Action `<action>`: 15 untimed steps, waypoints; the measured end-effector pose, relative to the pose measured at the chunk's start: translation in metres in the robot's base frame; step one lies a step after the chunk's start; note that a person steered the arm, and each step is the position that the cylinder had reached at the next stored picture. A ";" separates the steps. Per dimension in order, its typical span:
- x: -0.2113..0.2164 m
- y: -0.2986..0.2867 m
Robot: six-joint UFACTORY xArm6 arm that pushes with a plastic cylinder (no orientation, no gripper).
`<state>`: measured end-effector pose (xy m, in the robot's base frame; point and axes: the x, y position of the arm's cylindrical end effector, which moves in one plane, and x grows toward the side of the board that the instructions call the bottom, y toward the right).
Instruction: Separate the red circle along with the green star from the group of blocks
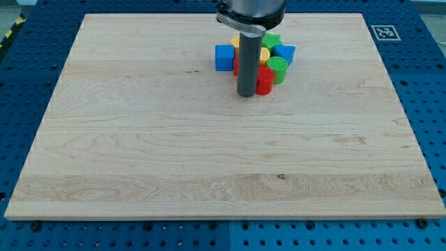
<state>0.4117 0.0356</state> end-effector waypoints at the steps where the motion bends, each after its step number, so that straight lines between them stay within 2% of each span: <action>1: 0.001 0.000; 3: 0.062 0.000; 4: 0.065 0.000; 5: 0.086 0.053; 6: 0.048 0.140; 7: -0.040 0.149; 8: -0.118 0.099; 9: -0.142 0.032; 10: -0.144 -0.006; 12: -0.012 0.016; 13: -0.024 0.011; 14: 0.000 0.008; 15: 0.034 0.054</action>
<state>0.4452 0.0900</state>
